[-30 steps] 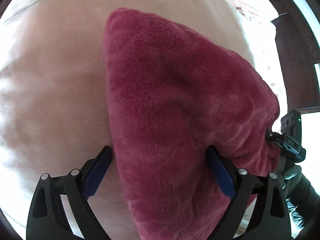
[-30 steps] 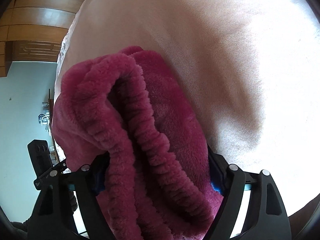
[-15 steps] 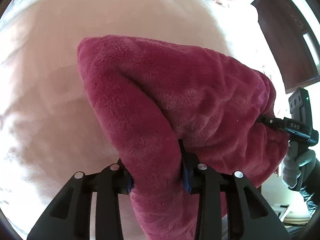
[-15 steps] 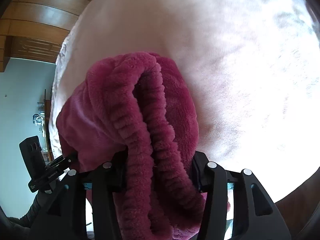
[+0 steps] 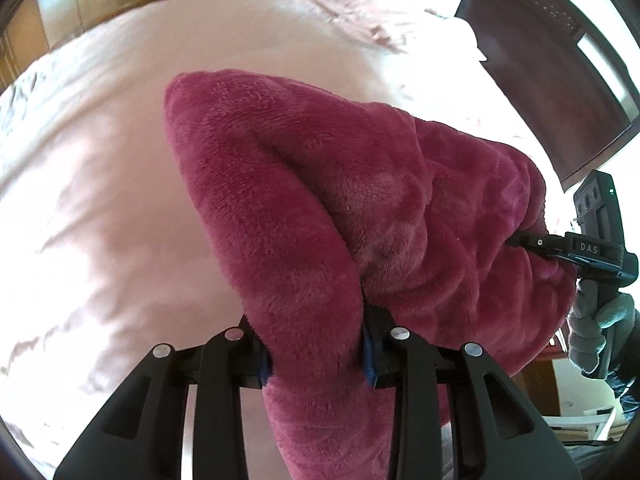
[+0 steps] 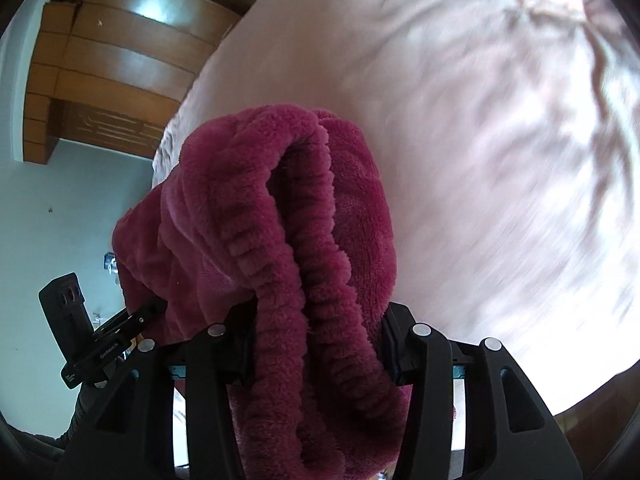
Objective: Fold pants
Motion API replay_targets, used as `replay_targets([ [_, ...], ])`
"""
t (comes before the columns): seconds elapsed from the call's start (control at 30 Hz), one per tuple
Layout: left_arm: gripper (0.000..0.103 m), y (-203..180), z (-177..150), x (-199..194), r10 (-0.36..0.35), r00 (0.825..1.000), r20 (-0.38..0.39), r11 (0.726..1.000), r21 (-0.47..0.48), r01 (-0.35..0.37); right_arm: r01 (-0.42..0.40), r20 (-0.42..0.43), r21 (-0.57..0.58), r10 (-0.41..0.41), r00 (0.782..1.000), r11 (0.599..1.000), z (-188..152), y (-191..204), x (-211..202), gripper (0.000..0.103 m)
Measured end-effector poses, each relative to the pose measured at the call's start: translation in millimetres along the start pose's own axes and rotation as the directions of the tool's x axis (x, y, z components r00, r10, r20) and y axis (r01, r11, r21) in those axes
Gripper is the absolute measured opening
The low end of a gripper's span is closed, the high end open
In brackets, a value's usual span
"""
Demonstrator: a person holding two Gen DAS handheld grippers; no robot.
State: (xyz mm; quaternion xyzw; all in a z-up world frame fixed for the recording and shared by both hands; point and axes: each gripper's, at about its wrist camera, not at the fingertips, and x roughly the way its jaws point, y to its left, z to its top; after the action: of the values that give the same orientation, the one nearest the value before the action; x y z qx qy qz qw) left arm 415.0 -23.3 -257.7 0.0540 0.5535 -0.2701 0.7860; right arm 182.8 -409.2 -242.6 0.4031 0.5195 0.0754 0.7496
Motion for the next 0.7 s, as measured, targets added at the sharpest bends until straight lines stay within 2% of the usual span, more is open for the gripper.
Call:
replay_targets([
  [0.23, 0.033, -96, 75, 43, -0.003, 0.999, 0.032, 0.996, 0.085, 0.0, 0.021, 0.101, 0.016, -0.023, 0.995, 1.0, 69, -69, -72, 0.048],
  [0.4, 0.033, -143, 123, 83, -0.019, 1.0, 0.023, 0.988, 0.151, 0.015, 0.064, 0.163, 0.055, -0.072, 0.984, 0.996, 107, -119, -109, 0.048],
  [0.53, 0.033, -167, 151, 120, -0.034, 0.999, -0.008, 0.983, 0.181, 0.035, 0.095, 0.175, 0.095, -0.111, 0.978, 0.991, 126, -157, -114, 0.048],
  [0.57, 0.033, -170, 157, 130, -0.036, 0.999, -0.018, 0.982, 0.186, 0.038, 0.105, 0.174, 0.107, -0.122, 0.977, 0.989, 130, -152, -106, 0.048],
  [0.7, 0.033, -170, 176, 182, -0.025, 0.997, -0.079, 0.983, 0.18, 0.039, 0.151, 0.153, 0.139, -0.172, 0.973, 0.979, 145, -177, -92, 0.048],
])
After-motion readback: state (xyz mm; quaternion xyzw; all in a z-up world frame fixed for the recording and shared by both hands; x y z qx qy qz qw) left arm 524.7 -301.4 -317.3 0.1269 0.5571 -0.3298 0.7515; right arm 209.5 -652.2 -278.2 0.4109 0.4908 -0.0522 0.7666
